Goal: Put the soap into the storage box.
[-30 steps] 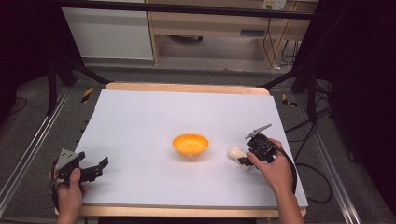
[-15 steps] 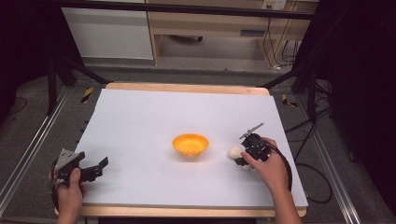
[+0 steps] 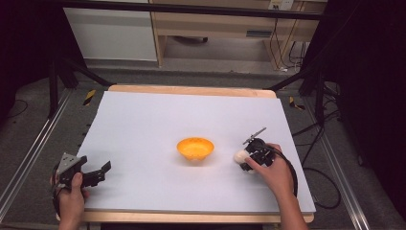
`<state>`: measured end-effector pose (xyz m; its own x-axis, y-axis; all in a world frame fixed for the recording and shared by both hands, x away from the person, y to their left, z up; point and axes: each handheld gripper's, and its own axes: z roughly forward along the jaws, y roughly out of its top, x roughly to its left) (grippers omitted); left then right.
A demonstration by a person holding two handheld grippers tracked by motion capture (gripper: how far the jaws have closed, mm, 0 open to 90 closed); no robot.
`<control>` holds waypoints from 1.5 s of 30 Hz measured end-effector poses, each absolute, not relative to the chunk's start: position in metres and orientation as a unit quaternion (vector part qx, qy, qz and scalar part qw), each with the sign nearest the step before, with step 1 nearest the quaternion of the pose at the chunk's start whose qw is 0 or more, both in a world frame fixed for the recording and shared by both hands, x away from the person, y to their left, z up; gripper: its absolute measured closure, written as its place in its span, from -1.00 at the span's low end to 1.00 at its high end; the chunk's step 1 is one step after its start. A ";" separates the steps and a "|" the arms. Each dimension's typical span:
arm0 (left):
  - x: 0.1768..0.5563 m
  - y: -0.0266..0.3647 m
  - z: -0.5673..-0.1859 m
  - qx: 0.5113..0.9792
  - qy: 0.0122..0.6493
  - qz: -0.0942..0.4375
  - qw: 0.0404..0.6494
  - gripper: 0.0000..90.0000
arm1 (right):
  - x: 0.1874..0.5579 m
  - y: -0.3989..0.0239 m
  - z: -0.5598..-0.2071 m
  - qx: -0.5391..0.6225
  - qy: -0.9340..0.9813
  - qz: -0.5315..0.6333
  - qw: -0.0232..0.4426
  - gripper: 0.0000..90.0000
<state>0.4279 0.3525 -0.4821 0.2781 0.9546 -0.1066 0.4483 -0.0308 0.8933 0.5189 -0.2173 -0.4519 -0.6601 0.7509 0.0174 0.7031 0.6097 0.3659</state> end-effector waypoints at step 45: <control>0.429 0.352 -0.482 0.661 0.533 0.278 0.448 -0.98 | 0.516 -0.215 -0.449 0.366 0.907 0.186 0.094 0.08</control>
<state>0.4290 0.3521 -0.4823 0.2759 0.9549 -0.1095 0.4561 -0.0298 0.8894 0.5162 -0.2153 -0.4491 -0.7148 0.6985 -0.0347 0.6283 0.6631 0.4069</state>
